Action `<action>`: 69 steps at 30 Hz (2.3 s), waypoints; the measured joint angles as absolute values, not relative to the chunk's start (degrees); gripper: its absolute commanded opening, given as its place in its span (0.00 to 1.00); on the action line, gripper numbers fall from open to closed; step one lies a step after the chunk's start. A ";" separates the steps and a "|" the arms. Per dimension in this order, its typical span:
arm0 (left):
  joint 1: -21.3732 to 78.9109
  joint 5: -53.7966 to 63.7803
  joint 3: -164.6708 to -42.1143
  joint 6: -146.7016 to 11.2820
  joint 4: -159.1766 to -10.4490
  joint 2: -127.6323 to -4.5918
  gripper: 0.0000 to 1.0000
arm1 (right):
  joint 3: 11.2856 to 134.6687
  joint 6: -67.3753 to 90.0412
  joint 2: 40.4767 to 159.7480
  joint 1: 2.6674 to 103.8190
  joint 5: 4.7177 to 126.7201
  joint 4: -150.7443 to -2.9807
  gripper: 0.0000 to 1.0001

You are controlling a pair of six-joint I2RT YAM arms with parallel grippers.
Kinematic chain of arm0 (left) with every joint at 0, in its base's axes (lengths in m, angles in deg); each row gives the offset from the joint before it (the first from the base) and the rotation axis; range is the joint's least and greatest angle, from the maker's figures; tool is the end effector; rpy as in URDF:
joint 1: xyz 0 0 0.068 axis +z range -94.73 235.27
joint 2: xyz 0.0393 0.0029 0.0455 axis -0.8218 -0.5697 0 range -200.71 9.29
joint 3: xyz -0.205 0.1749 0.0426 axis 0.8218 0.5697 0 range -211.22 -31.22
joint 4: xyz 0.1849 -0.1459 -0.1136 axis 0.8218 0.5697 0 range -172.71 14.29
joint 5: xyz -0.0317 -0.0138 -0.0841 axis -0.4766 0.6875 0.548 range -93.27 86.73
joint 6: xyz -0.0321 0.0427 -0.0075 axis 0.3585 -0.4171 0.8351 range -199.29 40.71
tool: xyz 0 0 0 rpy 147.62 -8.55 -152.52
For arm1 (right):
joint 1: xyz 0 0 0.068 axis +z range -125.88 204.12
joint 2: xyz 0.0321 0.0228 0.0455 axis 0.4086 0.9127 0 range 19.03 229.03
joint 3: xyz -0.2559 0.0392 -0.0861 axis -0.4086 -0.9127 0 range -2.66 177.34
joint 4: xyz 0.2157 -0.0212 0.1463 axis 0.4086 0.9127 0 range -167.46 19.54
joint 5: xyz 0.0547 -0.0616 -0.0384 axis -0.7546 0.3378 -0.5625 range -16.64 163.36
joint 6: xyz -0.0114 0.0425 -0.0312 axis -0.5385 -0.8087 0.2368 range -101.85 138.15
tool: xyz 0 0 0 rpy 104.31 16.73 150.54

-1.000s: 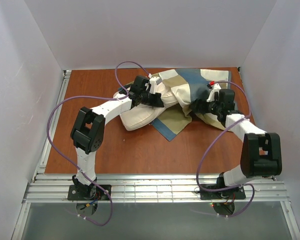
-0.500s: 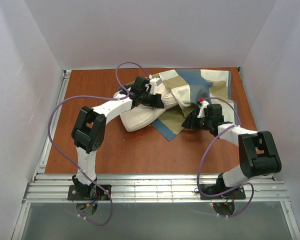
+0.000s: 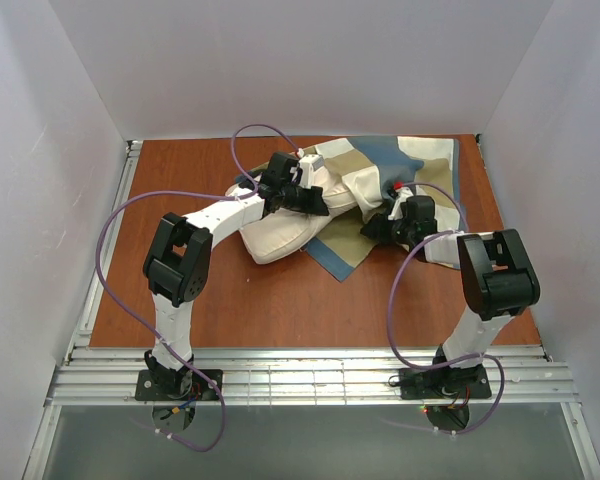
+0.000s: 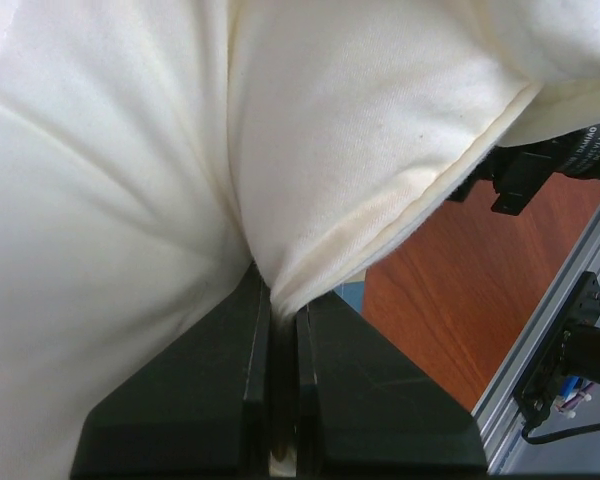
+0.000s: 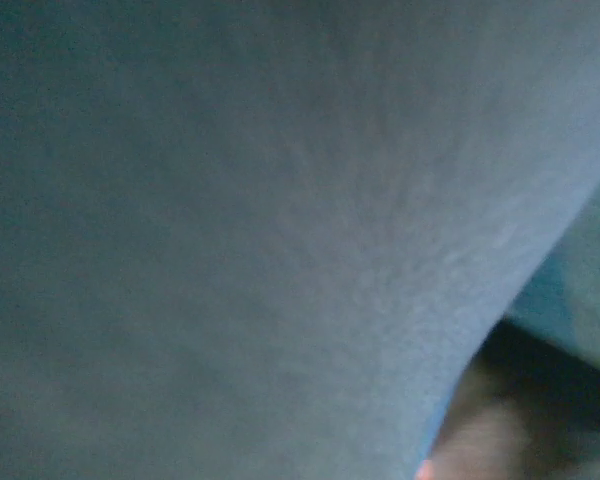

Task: Put the pillow into the pillowcase

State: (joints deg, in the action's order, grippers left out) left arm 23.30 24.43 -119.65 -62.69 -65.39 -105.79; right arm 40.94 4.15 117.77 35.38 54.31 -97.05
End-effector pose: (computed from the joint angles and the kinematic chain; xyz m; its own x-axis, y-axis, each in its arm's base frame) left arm 0.3761 -0.2542 0.2229 -0.7795 0.1883 -0.5975 0.5529 0.6552 -0.5148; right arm 0.3282 0.0773 0.1450 -0.6609 0.1014 -0.7436 -0.2940 0.8766 0.3809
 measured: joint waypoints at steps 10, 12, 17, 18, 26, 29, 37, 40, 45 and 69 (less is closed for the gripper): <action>23.59 28.46 -122.18 -58.56 -65.23 -108.53 0.00 | 36.87 -5.95 111.98 38.60 39.27 -100.81 0.01; 23.54 30.77 -123.03 -55.89 -65.52 -109.44 0.00 | 36.96 -6.65 107.24 41.07 36.10 -100.33 0.01; 22.23 34.05 -123.75 -48.59 -67.90 -109.75 0.00 | 37.81 -1.99 102.10 43.58 30.03 -91.50 0.01; 22.08 33.79 -123.75 -47.70 -68.27 -109.77 0.00 | 37.72 -0.27 102.16 44.00 28.96 -88.79 0.01; 21.62 26.84 -118.66 -51.45 -71.29 -108.83 0.00 | 40.72 21.74 102.65 46.53 21.00 -55.00 0.45; 22.23 24.22 -109.05 -58.58 -71.79 -105.14 0.00 | 50.01 29.33 100.39 43.67 20.00 -41.75 0.44; 22.06 22.71 -92.78 -77.53 -67.99 -88.83 0.57 | 74.88 31.97 94.78 38.14 29.68 -39.50 0.56; 22.23 24.08 -91.08 -78.25 -65.54 -81.79 0.70 | 79.73 30.44 100.68 40.94 38.16 -40.09 0.57; 30.36 25.51 -91.97 -74.60 -63.22 -72.33 0.81 | 84.61 28.98 115.89 47.58 52.39 -40.29 0.62; 55.06 30.79 -101.74 -69.97 -60.97 -100.13 0.88 | 111.10 33.72 149.27 49.59 70.79 -54.04 0.86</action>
